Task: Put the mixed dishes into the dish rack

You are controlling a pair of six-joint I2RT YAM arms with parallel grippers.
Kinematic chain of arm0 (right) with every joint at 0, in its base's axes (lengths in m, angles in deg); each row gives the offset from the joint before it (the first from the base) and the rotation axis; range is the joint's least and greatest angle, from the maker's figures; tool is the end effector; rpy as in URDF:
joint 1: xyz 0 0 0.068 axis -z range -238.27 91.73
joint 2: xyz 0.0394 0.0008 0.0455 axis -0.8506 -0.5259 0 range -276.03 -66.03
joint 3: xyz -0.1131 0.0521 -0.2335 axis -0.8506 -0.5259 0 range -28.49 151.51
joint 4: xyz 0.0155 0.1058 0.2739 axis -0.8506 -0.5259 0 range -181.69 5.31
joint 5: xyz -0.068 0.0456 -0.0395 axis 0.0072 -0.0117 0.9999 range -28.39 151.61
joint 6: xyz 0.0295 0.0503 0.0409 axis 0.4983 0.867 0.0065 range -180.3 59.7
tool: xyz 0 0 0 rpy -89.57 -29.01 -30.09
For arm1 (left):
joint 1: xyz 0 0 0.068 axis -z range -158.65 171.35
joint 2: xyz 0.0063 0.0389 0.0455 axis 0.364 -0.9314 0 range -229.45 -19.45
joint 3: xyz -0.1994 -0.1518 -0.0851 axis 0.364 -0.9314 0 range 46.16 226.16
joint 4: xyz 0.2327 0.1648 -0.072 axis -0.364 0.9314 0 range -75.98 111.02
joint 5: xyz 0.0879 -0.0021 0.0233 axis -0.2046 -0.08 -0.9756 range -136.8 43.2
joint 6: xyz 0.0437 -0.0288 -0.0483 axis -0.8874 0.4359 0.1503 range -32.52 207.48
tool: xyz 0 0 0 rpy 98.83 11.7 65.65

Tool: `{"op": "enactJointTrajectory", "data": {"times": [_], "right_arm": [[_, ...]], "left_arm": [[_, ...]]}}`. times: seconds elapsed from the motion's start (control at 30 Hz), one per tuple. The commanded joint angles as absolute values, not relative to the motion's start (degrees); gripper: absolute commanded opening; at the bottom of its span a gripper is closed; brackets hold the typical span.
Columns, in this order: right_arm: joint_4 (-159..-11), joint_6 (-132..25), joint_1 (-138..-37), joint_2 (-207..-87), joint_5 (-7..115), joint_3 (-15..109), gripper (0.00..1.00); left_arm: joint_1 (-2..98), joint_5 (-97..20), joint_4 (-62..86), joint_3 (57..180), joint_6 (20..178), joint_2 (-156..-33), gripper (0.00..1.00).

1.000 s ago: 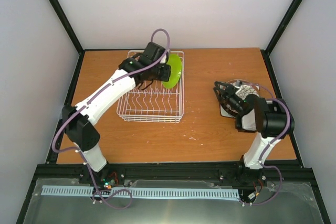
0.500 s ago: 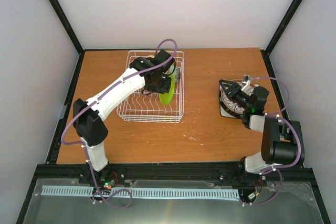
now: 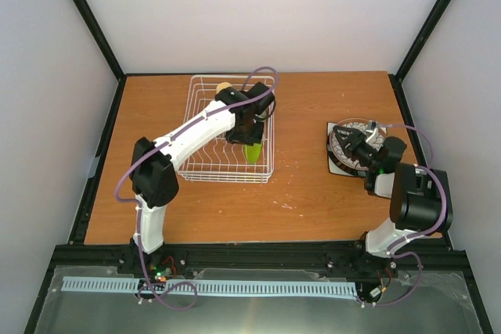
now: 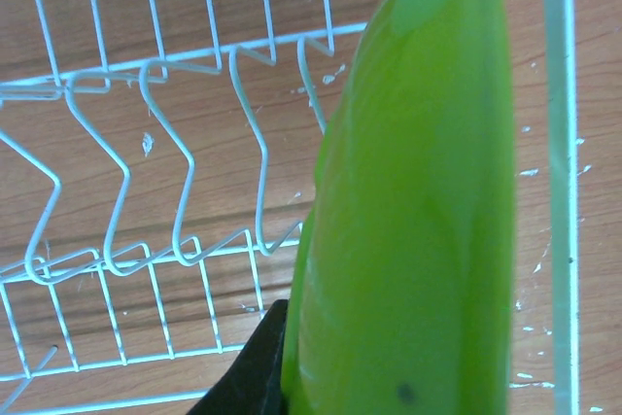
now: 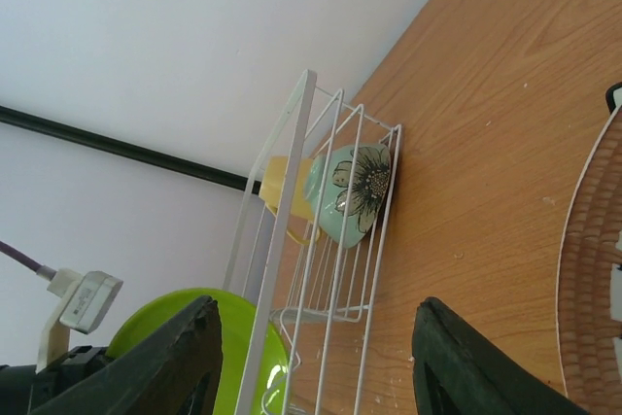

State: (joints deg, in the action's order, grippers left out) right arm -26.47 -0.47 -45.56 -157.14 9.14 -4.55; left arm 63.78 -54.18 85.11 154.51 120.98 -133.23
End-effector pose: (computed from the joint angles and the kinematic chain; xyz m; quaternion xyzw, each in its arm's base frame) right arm 0.3000 -0.0199 0.1176 0.1718 0.7196 0.5409 0.4000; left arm 0.3283 -0.2900 0.2522 0.0697 0.9886 -0.0217 0.1316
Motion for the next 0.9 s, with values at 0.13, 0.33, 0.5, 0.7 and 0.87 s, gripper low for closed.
{"op": "enactJointTrajectory", "data": {"times": [0.13,0.33,0.5,0.7,0.87], "right_arm": [[-14.6,4.7,-43.5,-163.0,5.2,-4.9,0.53],[2.3,14.3,-42.7,-170.6,3.9,-6.2,0.52],[11.4,20.0,-42.3,-177.3,3.6,-6.0,0.48],[11.3,19.4,-42.4,-176.7,3.9,-6.0,0.47],[11.3,19.1,-42.3,-176.7,3.9,-6.1,0.47]], "left_arm": [[64.3,-55.2,87.5,160.9,123.3,-136.3,0.01],[64.5,-55.9,88.6,162.2,124.1,-138.2,0.01],[64.5,-57.2,89.3,161.6,125.3,-137.8,0.01],[64.4,-58.8,89.3,160.2,126.9,-135.6,0.01],[64.5,-59.2,89.3,158.7,128.0,-135.0,0.01]]}}
